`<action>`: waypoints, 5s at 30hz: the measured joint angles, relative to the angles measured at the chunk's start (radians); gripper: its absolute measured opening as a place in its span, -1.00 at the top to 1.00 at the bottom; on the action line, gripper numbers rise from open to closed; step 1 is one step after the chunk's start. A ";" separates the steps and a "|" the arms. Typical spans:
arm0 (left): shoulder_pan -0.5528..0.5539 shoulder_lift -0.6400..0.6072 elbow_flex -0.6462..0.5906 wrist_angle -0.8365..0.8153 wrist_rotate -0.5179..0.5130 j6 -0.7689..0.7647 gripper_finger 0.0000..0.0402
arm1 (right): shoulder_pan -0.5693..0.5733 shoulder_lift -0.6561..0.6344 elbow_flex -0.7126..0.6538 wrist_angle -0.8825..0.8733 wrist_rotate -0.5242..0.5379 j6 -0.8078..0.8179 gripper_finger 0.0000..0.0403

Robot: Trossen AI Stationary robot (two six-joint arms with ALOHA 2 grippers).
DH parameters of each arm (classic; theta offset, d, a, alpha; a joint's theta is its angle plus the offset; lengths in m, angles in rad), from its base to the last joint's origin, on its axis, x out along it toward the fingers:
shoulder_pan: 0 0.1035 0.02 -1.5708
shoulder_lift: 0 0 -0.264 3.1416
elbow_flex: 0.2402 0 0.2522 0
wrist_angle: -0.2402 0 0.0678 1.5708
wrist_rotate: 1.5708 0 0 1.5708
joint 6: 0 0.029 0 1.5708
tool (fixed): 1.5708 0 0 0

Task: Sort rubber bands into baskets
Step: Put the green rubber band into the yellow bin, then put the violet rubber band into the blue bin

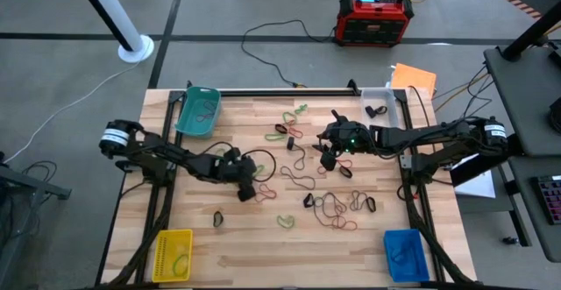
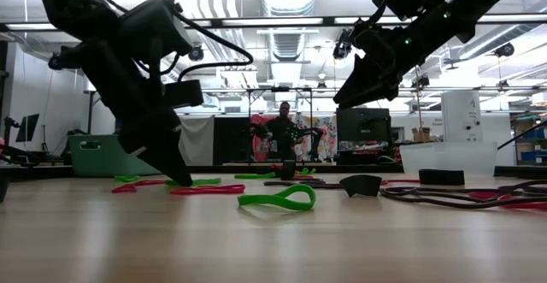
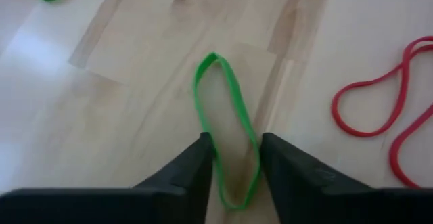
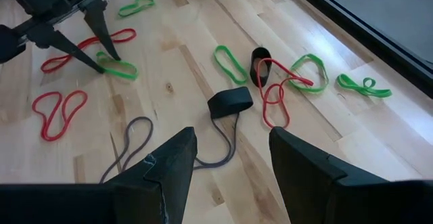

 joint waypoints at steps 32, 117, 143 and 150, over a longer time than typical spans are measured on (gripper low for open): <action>-0.079 -0.207 -0.037 0.125 0.002 0.159 1.00 | 0.000 0.000 0.000 -0.001 0.002 0.000 0.09; -0.847 -0.137 0.596 -1.103 0.206 -0.971 0.50 | 0.000 0.000 -0.005 0.003 -0.004 0.008 0.09; -0.418 -0.456 0.100 -0.260 -0.218 0.113 0.81 | 0.018 0.000 0.012 -0.003 0.002 0.190 0.18; -0.290 -0.554 -0.109 0.227 -0.199 0.319 0.81 | 0.079 0.000 0.059 -0.006 0.003 0.086 0.29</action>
